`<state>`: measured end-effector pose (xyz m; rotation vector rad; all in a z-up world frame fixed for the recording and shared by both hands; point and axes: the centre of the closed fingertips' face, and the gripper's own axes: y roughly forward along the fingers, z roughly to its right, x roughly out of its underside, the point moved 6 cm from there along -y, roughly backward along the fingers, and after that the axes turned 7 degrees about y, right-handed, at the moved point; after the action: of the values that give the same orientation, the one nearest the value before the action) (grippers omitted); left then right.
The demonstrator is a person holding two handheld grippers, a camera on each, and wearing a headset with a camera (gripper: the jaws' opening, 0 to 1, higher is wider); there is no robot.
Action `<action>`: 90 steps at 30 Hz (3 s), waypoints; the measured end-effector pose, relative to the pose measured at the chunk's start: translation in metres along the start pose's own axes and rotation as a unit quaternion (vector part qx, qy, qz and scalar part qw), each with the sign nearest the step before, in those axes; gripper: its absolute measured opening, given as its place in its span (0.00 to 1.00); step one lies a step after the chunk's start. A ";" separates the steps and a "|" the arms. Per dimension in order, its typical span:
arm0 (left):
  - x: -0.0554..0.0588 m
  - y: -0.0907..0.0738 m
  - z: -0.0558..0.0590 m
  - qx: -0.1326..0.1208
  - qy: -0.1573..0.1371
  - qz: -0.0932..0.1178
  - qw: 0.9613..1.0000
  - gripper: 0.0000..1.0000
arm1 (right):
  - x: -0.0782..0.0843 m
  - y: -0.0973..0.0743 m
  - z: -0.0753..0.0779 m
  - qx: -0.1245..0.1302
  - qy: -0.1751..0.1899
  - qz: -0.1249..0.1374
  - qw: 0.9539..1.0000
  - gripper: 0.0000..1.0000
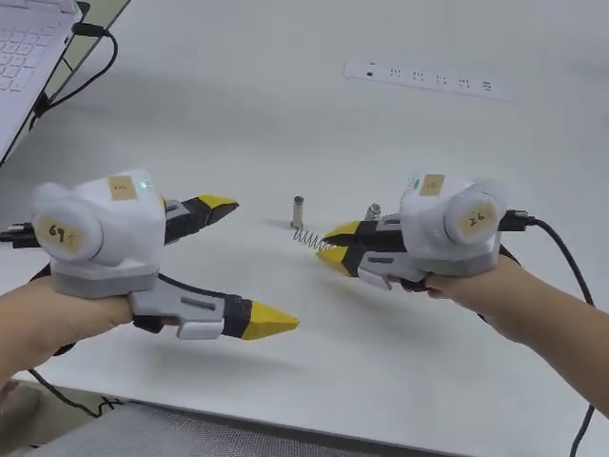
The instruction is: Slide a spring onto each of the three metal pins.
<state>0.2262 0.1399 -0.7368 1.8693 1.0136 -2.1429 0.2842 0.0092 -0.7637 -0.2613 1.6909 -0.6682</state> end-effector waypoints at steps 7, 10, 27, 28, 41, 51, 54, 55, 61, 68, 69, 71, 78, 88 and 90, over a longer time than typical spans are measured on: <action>-0.006 0.004 0.002 0.013 0.005 0.000 1.000 0.88 | 0.002 -0.019 -0.003 -0.003 -0.026 -0.001 1.000 0.08; -0.009 0.008 0.003 0.021 0.007 0.002 1.000 0.85 | 0.005 -0.024 -0.006 -0.005 -0.034 -0.004 0.999 0.08; -0.017 0.035 0.010 0.078 0.019 0.014 0.997 0.56 | 0.006 -0.045 -0.017 -0.039 -0.066 -0.010 0.997 0.08; -0.017 0.036 0.011 0.081 0.020 0.014 0.996 0.55 | 0.006 -0.046 -0.017 -0.040 -0.068 -0.011 0.997 0.08; -0.026 0.052 0.024 0.122 0.022 0.021 0.992 0.26 | 0.004 -0.054 -0.021 -0.055 -0.075 -0.010 0.996 0.08; -0.029 0.056 0.025 0.131 0.025 0.025 0.991 0.22 | 0.001 -0.060 -0.026 -0.071 -0.079 -0.006 0.994 0.08; -0.030 0.057 0.026 0.137 0.023 0.027 0.990 0.18 | 0.000 -0.062 -0.026 -0.070 -0.079 -0.003 0.994 0.08; -0.030 0.057 0.027 0.140 0.024 0.027 0.990 0.17 | 0.000 -0.062 -0.025 -0.070 -0.079 -0.002 0.994 0.08; -0.032 0.059 0.029 0.147 0.022 0.031 0.988 0.11 | -0.002 -0.065 -0.026 -0.075 -0.081 -0.002 0.994 0.08; -0.034 0.060 0.030 0.151 0.025 0.034 0.988 0.07 | -0.004 -0.066 -0.029 -0.083 -0.086 -0.004 0.993 0.08; -0.034 0.060 0.030 0.151 0.026 0.034 0.988 0.07 | -0.004 -0.066 -0.029 -0.083 -0.086 -0.004 0.993 0.08; -0.034 0.060 0.031 0.151 0.027 0.033 0.988 0.06 | -0.004 -0.066 -0.030 -0.086 -0.086 -0.005 0.993 0.08; -0.034 0.059 0.032 0.152 0.033 0.035 0.987 0.06 | -0.005 -0.067 -0.030 -0.089 -0.088 -0.006 0.992 0.08; -0.036 0.057 0.034 0.156 0.038 0.039 0.986 0.05 | -0.007 -0.069 -0.031 -0.098 -0.090 -0.007 0.991 0.08; -0.036 0.057 0.034 0.158 0.036 0.039 0.986 0.05 | -0.007 -0.069 -0.031 -0.098 -0.089 -0.006 0.991 0.08</action>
<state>0.2347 0.0656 -0.7258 2.0952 0.6266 -2.3141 0.2435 -0.0339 -0.7159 -0.4583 1.5847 -0.4722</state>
